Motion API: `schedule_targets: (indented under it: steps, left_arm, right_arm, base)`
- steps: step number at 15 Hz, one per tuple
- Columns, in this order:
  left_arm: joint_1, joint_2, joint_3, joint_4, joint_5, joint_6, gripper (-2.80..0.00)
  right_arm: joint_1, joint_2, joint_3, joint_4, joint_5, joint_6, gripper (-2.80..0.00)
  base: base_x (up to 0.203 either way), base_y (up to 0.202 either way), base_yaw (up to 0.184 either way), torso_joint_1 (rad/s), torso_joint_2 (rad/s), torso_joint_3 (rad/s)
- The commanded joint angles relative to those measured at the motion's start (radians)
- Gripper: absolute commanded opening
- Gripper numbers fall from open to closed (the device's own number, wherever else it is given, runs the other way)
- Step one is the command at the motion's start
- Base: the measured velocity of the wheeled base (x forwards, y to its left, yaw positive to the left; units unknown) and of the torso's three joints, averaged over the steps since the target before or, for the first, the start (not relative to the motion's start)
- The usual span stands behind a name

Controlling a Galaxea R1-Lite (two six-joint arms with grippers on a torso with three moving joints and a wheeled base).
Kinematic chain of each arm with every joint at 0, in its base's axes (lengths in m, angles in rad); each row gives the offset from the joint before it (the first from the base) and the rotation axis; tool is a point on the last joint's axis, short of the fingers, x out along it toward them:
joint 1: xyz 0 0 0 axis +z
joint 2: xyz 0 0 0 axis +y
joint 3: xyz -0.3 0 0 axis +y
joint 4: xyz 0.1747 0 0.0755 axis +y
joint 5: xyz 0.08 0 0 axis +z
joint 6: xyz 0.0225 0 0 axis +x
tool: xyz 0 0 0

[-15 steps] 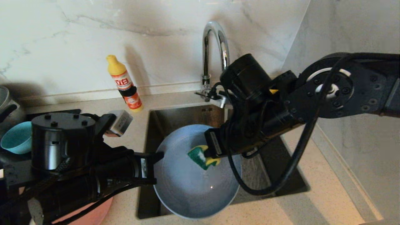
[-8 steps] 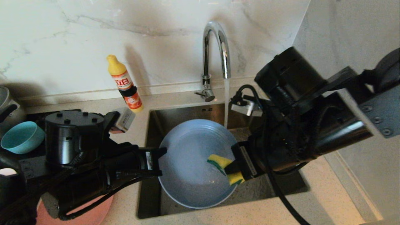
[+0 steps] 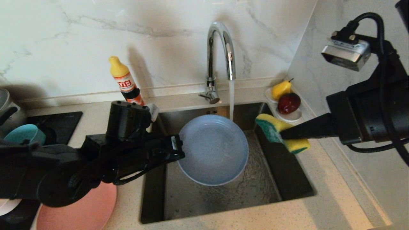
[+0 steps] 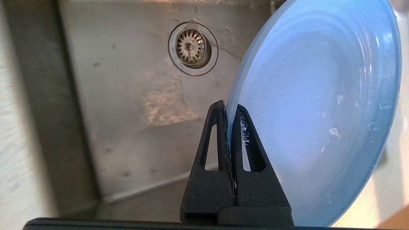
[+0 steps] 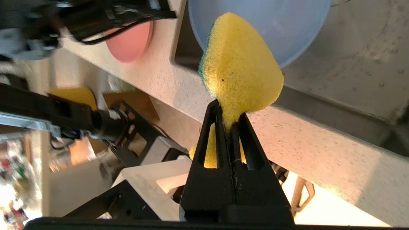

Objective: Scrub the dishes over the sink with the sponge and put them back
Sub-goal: Rinse the plate

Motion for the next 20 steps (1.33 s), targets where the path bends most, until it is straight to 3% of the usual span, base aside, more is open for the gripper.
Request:
schedule_targets:
  steps: [1, 5, 9, 16, 20]
  left_arm:
    - [0.002, 0.117, -0.101, 0.030, -0.003, -0.037, -2.80]
    - [0.002, 0.267, -0.260, 0.069, -0.003, -0.047, -2.80]
    - [0.000, 0.367, -0.370, 0.082, -0.006, -0.046, -2.80]
    - [-0.051, 0.418, -0.407, 0.083, -0.008, -0.045, -2.80]
    - [-0.065, 0.404, -0.371, 0.088, 0.000, -0.048, -2.80]
  right_arm:
    - [-0.067, -0.066, 0.044, 0.003, 0.037, 0.003, -2.80]
    - [-0.142, -0.113, 0.125, -0.002, 0.061, 0.003, -2.80]
    - [-0.154, -0.141, 0.229, -0.086, 0.069, 0.000, -2.80]
    - [-0.187, -0.122, 0.249, -0.115, 0.078, -0.003, -2.80]
    - [-0.188, -0.128, 0.252, -0.113, 0.078, -0.003, -2.80]
  base:
    - [0.000, 0.000, 0.000, 0.000, 0.00, 0.000]
    - [0.000, 0.000, 0.000, 0.000, 0.00, 0.000]
    - [0.000, 0.000, 0.000, 0.000, 0.00, 0.000]
    - [0.000, 0.000, 0.000, 0.000, 0.00, 0.000]
    - [0.000, 0.000, 0.000, 0.000, 0.00, 0.000]
